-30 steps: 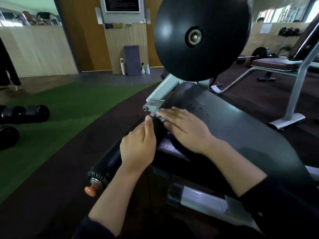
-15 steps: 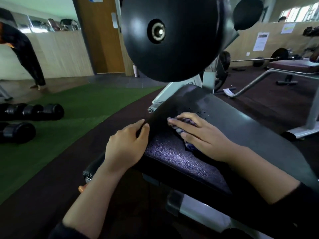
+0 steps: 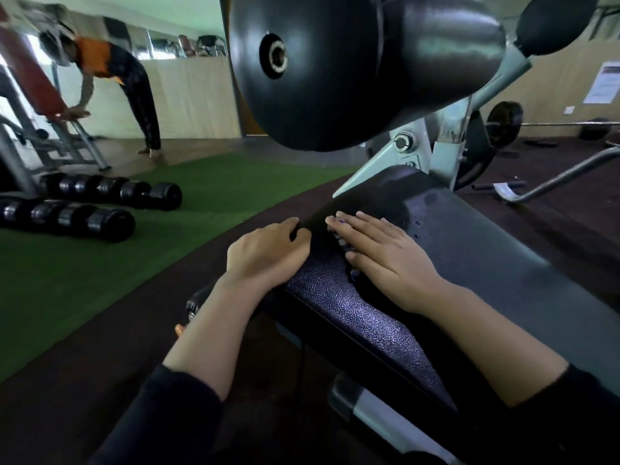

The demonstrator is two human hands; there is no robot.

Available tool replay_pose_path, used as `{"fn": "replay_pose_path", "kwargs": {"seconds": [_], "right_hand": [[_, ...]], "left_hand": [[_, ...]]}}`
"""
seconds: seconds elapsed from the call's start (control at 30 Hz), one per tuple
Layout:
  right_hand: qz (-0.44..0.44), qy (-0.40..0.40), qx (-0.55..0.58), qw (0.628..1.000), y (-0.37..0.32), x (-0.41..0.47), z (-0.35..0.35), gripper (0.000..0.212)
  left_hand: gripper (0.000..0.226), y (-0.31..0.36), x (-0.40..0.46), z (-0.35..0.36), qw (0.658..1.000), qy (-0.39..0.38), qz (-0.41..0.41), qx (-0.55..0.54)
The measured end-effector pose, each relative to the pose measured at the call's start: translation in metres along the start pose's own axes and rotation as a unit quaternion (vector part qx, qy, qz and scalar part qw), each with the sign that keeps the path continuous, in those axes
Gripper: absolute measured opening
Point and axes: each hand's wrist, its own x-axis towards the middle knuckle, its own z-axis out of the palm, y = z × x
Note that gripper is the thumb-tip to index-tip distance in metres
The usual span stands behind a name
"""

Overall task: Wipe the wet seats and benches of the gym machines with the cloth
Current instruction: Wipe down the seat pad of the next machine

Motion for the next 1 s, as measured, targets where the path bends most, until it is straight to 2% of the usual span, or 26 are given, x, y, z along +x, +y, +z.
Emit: {"fn": "replay_pose_path", "kwargs": {"seconds": [0.13,0.27,0.33,0.43,0.5,0.63,0.77,0.9,1.0], "right_hand": [[0.030,0.023,0.011,0.999,-0.008,0.016,0.006,0.058],[0.015,-0.015,0.011,1.000,0.012,0.060,0.006,0.056],[0.017,-0.011,0.020,1.000,0.034,0.070,0.002,0.052],[0.091,0.025,0.061,0.994,0.070,0.050,-0.006,0.038],[0.092,0.029,0.010,0.995,0.081,0.022,-0.008,0.042],[0.077,0.015,-0.031,0.996,0.048,-0.013,0.000,0.062],[0.034,0.020,-0.017,0.999,-0.006,0.018,0.008,0.048],[0.009,-0.009,-0.006,1.000,0.013,0.077,0.010,0.043],[0.064,0.006,0.030,0.998,0.054,0.076,0.005,0.040]], "left_hand": [[0.046,0.001,-0.003,0.002,1.000,0.013,-0.007,0.004],[0.046,0.000,-0.002,0.004,1.000,0.021,0.004,0.011],[0.045,-0.002,-0.003,0.005,1.000,0.026,0.007,0.010],[0.045,-0.002,-0.003,0.005,0.999,0.029,0.009,0.010],[0.046,0.000,-0.001,0.005,0.999,0.026,0.014,0.015],[0.048,0.002,0.002,0.005,0.999,0.020,0.023,0.023],[0.044,0.003,0.004,0.007,0.999,0.027,0.029,0.032],[0.043,0.000,0.003,0.008,0.999,0.031,0.029,0.028],[0.045,-0.002,0.001,0.008,0.999,0.033,0.031,0.021]]}}
